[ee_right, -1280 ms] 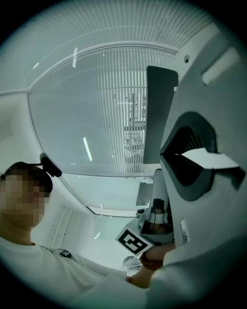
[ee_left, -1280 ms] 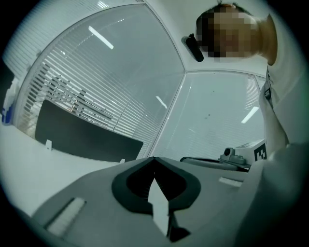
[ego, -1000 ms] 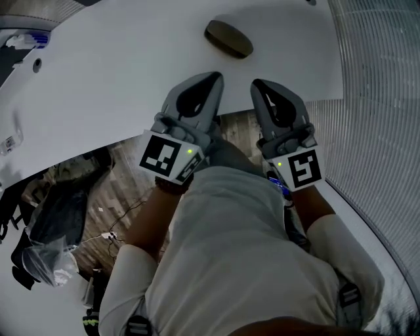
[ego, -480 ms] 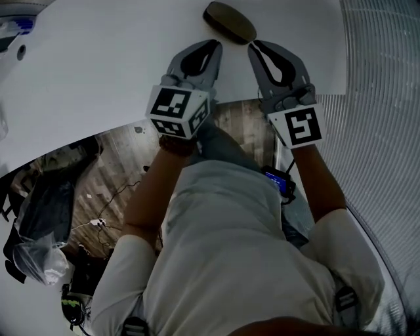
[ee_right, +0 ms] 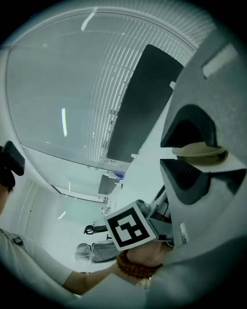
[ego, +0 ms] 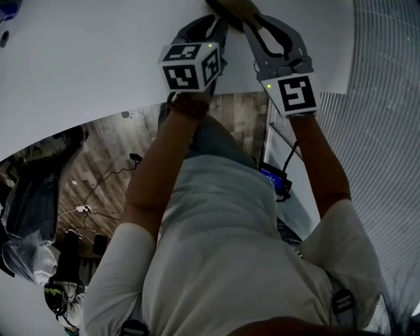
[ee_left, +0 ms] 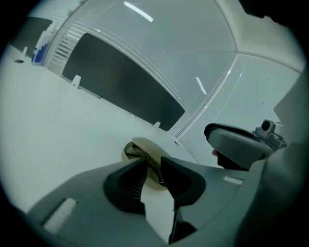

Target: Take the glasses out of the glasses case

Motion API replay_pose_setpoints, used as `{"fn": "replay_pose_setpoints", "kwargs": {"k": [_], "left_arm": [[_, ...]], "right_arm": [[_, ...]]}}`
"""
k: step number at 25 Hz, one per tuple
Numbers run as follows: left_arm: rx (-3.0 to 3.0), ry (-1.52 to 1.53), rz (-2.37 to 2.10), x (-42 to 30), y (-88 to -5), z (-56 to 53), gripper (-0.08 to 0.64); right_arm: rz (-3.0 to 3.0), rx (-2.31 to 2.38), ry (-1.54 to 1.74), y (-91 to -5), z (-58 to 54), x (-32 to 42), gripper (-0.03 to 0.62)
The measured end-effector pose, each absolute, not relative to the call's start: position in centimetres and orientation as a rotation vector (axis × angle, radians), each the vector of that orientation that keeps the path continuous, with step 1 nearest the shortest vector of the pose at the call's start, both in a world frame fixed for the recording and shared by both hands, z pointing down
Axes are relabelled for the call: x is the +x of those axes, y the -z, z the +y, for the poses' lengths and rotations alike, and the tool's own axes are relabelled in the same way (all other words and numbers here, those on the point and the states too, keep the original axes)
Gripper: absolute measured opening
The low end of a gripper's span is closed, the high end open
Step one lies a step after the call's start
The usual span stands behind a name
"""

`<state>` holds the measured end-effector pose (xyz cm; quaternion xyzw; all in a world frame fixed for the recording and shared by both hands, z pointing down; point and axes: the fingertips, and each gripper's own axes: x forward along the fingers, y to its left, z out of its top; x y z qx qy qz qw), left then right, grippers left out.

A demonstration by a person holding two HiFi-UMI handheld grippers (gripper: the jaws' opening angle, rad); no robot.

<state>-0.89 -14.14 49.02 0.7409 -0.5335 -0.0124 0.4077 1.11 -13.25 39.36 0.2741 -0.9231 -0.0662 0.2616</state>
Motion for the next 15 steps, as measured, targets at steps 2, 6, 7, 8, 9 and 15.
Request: {"fn": "replay_pose_setpoints", "kwargs": {"k": [2, 6, 7, 8, 9, 15], "left_arm": [[1.83, 0.023, -1.347, -1.0, -50.0, -14.5, 0.091], [1.757, 0.046, -1.353, -1.6, -51.9, -15.2, 0.091], [1.744, 0.049, -1.353, -1.6, -52.3, -15.3, 0.091], [1.735, 0.05, -1.353, -1.5, -52.6, -15.4, 0.091], [1.729, 0.049, -1.354, -1.5, -52.8, -15.5, 0.091], [1.69, 0.048, -1.345, -1.1, -53.8, -16.1, 0.091]], "right_arm": [[-2.472, 0.719, 0.201, -40.6, -13.6, 1.0, 0.072], [-2.436, 0.675, 0.178, -43.5, -14.2, 1.0, 0.098], [-2.422, 0.66, 0.17, -44.3, -14.3, 1.0, 0.118], [-2.406, 0.646, 0.174, -45.0, -14.4, 1.0, 0.134], [-2.388, 0.633, 0.19, -45.7, -14.5, 1.0, 0.149], [-2.287, 0.591, 0.344, -48.5, -15.6, 1.5, 0.178]]}}
